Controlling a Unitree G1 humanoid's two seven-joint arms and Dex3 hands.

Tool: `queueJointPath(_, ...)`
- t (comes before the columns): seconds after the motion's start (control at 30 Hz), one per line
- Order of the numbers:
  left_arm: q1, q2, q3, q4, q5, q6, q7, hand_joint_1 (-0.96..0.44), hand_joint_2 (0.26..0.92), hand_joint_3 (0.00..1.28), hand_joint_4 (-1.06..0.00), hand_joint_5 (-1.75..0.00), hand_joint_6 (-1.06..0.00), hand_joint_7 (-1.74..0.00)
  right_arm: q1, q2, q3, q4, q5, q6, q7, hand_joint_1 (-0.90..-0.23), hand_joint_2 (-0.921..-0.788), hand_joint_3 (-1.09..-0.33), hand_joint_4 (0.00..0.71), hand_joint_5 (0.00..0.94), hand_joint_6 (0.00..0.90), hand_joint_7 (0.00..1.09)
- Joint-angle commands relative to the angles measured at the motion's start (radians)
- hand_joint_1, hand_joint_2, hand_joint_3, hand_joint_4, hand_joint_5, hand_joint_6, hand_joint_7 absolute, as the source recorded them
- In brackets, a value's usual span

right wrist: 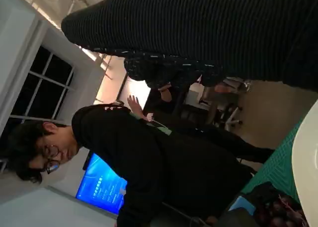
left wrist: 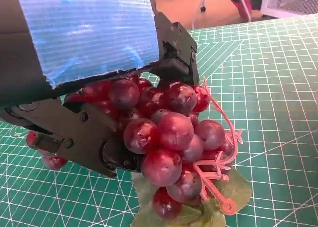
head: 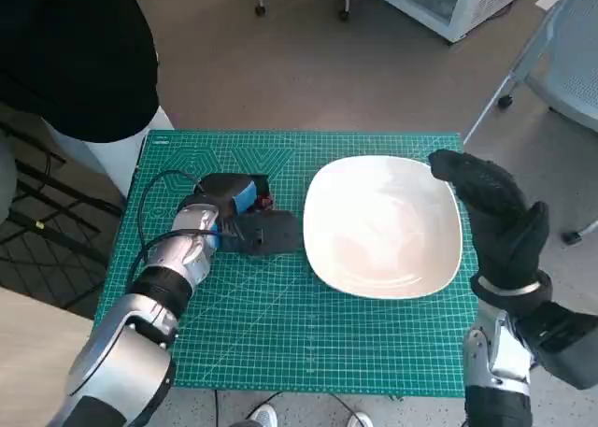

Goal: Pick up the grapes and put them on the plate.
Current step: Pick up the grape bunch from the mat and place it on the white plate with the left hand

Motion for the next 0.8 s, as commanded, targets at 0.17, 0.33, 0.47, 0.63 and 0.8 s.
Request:
queueJointPath(0.17,0.016,0.053,0.038,-0.130,-0.025,0.025,-0.015,0.00,0.921,0.20,-0.53,-1.29,-0.48,-1.36,0.003,0.003,-0.001,0.015,-0.001,0.001,-0.007,-0.488,-0.921,-0.564,0.203,0.000,0.005,0.41)
queueJointPath(0.33,0.070,0.100,0.071,-0.297,-0.032,0.022,0.011,0.00,0.921,0.17,-0.55,-1.41,-0.55,-1.16,0.001,0.004,-0.001,0.016,-0.001,0.001,-0.006,-0.491,-0.921,-0.564,0.202,0.000,0.004,0.41)
queueJointPath(0.47,0.118,0.141,0.100,-0.444,-0.029,0.027,0.019,0.00,0.921,0.15,-0.56,-1.43,-0.60,-1.05,-0.002,0.005,-0.001,0.019,-0.001,0.001,-0.006,-0.497,-0.921,-0.564,0.202,0.000,0.002,0.41)
queueJointPath(0.63,0.176,0.183,0.147,-0.627,-0.024,0.041,0.029,0.00,0.921,0.10,-0.64,-1.31,-0.61,-1.08,-0.005,0.006,-0.001,0.023,-0.002,-0.001,-0.007,-0.498,-0.921,-0.564,0.202,0.000,0.001,0.42)
queueJointPath(0.8,0.219,0.208,0.190,-0.765,-0.019,0.063,0.028,0.00,0.921,0.10,-0.67,-1.22,-0.59,-1.16,-0.006,0.007,-0.001,0.022,0.000,0.001,-0.006,-0.498,-0.921,-0.565,0.202,0.000,0.000,0.42)
